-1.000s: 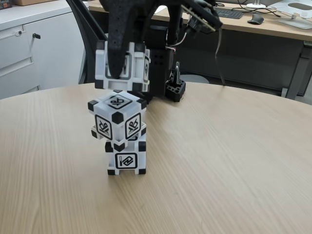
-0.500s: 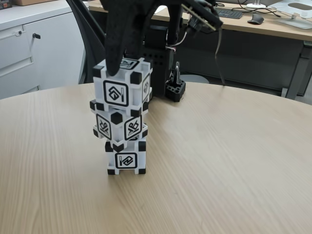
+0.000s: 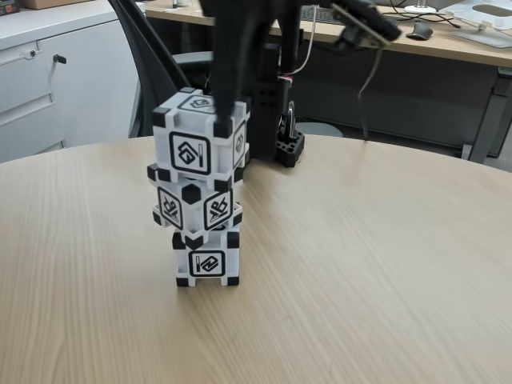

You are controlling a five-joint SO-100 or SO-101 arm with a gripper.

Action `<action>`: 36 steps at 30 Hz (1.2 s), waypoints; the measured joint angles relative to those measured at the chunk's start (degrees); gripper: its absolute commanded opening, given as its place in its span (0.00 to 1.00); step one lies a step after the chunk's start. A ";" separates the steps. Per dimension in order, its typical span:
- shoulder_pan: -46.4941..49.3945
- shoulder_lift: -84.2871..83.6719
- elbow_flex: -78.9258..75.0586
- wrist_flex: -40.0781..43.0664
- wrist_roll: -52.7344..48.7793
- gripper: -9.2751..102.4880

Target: Stack cubes from left to right.

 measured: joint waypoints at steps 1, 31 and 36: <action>-0.79 0.00 0.00 0.00 0.70 0.31; -7.56 4.04 -0.09 0.00 2.20 0.08; -7.29 4.04 -0.09 0.00 1.32 0.08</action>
